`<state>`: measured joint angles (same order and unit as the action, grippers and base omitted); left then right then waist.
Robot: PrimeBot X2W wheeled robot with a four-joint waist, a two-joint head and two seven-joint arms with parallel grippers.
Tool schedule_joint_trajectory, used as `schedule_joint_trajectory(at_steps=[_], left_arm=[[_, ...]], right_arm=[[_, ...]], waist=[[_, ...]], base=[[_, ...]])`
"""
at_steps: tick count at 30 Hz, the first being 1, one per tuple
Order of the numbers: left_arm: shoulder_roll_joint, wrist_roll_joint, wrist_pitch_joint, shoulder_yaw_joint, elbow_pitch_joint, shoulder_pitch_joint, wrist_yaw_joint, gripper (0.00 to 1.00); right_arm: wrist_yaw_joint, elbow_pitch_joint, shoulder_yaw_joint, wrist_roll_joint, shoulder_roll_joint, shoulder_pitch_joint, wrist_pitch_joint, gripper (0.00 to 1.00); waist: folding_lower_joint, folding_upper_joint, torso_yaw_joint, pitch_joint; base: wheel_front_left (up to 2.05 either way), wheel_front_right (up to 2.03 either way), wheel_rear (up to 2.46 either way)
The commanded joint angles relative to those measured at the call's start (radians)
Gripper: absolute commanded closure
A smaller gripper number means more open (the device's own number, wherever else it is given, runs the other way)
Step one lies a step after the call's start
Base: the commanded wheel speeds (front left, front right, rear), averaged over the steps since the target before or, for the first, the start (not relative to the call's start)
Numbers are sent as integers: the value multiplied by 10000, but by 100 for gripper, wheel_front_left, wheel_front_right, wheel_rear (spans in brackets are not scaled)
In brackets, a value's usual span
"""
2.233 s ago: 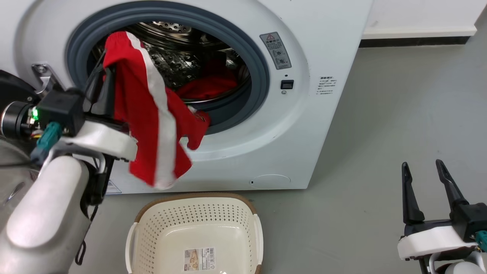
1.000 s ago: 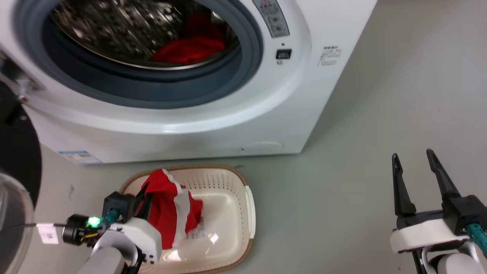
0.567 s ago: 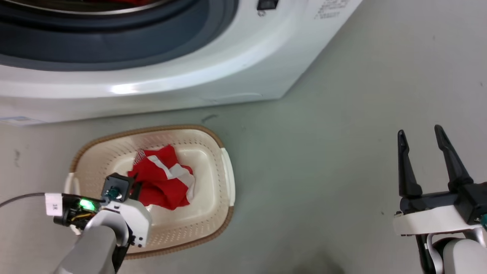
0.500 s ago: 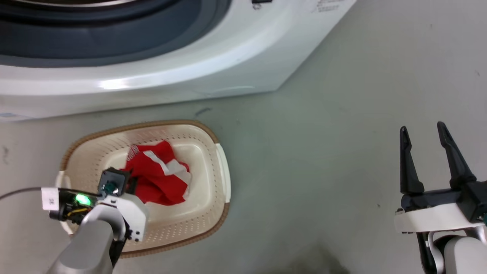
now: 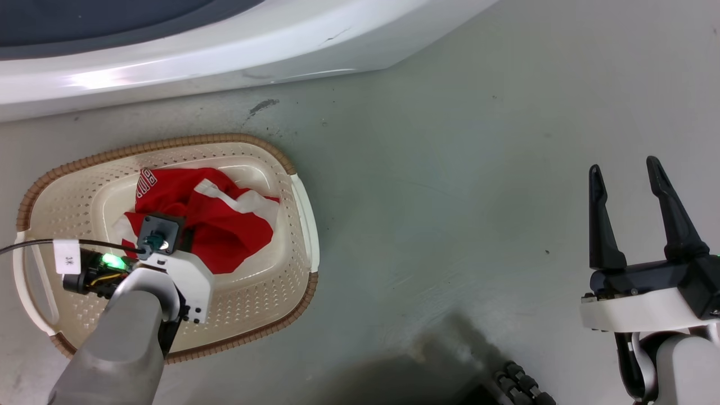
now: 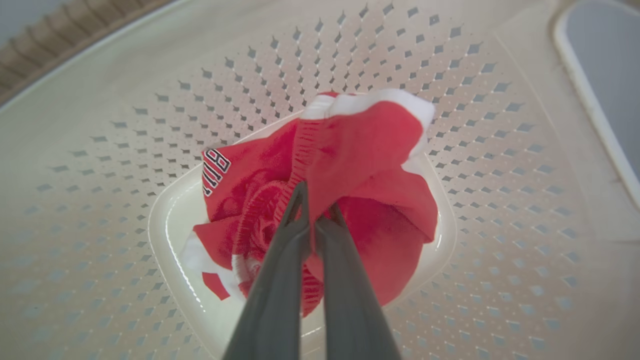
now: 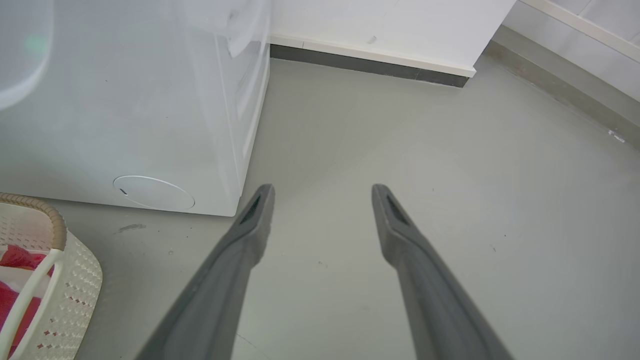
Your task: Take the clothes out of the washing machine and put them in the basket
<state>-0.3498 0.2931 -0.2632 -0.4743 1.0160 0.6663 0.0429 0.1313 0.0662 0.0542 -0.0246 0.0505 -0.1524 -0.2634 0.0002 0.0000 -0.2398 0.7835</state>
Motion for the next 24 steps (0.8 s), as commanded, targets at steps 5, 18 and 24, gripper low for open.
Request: schedule_joint_trajectory(at_steps=[5, 18, 24], left_arm=[[234, -55, -24, 153, 336, 385, 34, 85], [689, -260, -23, 799, -557, -620, -72, 0], [836, -475, -23, 1243, -1494, -1641, -15, 0]], right_arm=[[-10, 37, -28, -73, -3, -168, -20, 0], [-10, -311, 108, -69, -2, -199, -20, 0], [-10, -582, 122, -169, -2, 38, -22, 0]], waist=[[-2, 0, 122, 134], [-2, 0, 577, -1420], [-2, 0, 838, -2676]], base=[[0, 0, 0], [0, 0, 0], [0, 0, 0]])
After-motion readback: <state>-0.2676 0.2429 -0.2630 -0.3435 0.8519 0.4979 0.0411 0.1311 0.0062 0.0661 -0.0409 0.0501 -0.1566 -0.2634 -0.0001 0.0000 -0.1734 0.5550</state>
